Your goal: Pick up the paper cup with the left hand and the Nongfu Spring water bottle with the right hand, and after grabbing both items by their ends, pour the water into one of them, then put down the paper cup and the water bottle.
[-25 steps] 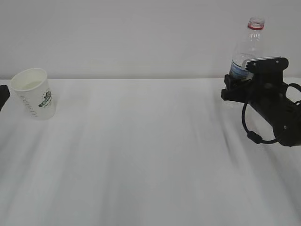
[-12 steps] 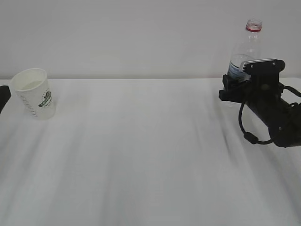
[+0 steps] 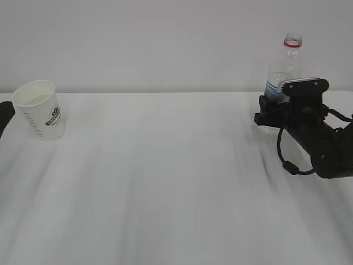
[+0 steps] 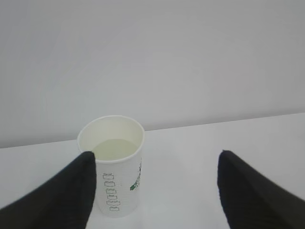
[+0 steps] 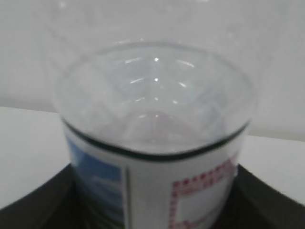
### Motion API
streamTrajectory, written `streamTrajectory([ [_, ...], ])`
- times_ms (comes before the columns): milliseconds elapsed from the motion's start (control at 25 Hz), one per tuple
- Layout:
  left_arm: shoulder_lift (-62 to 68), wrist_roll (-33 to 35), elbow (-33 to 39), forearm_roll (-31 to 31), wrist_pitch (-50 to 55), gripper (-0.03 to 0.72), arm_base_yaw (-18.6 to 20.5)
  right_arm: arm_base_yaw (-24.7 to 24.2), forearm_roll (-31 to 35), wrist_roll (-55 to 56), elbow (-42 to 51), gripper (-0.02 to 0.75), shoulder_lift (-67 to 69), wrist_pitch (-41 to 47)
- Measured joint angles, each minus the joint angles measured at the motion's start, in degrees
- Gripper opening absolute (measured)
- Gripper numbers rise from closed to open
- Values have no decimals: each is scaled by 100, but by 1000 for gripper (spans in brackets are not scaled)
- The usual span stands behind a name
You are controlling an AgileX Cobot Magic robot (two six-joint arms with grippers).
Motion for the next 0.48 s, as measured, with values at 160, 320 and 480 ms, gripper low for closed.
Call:
streamTrajectory([
  [160,0,0,0,0,0,575,0,0,0,0,-8,505,16,-47],
  [320,0,0,0,0,0,573,0,0,0,0,-8,508,16,-55],
  [480,0,0,0,0,0,571,0,0,0,0,-8,543,16,-55],
])
